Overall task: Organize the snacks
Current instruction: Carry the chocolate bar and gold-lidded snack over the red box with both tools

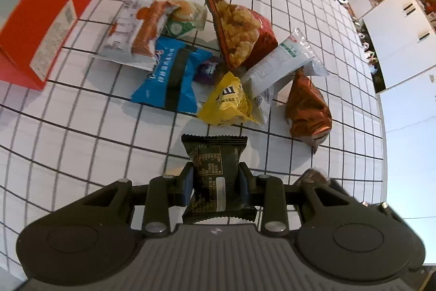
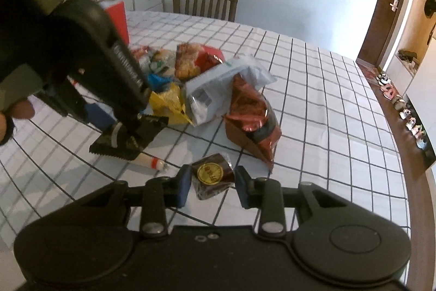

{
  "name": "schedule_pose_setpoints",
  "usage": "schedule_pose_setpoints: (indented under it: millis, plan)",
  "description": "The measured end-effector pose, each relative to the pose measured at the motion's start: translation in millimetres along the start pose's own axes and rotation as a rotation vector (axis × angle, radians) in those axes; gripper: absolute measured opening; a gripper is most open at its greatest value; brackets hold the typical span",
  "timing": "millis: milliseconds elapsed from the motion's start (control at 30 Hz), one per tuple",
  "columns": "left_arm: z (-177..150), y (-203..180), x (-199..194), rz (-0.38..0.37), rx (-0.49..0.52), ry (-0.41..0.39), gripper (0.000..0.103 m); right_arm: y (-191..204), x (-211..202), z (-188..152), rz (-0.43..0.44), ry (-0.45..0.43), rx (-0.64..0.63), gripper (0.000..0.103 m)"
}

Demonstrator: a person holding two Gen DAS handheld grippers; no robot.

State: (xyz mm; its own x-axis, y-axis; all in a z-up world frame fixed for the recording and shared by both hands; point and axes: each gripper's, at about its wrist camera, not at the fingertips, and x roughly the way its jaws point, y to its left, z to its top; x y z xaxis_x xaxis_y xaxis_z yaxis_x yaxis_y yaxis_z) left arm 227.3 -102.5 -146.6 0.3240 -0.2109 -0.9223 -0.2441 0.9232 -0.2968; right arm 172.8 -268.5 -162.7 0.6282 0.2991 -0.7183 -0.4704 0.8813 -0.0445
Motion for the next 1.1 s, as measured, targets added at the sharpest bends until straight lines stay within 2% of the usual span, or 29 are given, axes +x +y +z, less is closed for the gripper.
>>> schedule_pose_setpoints:
  millis: [300,500,833,1100]
  plan:
    - [-5.8,27.3,-57.0,-0.044,0.057,-0.093,0.033,18.2,-36.1,33.1,0.011,-0.063,0.002,0.033]
    - [7.9,52.9,-95.7,-0.041,0.110,-0.135,0.033,42.6,-54.0,63.8,0.033,-0.100,0.022,0.033]
    - [40.8,115.9,-145.7,-0.014,0.138,-0.216,0.033,110.2,-60.7,123.9,0.094,-0.171,-0.034,0.033]
    - [76.0,172.5,-179.0,0.046,0.118,-0.295,0.033,168.2,-51.4,164.7,0.134,-0.203,-0.093,0.033]
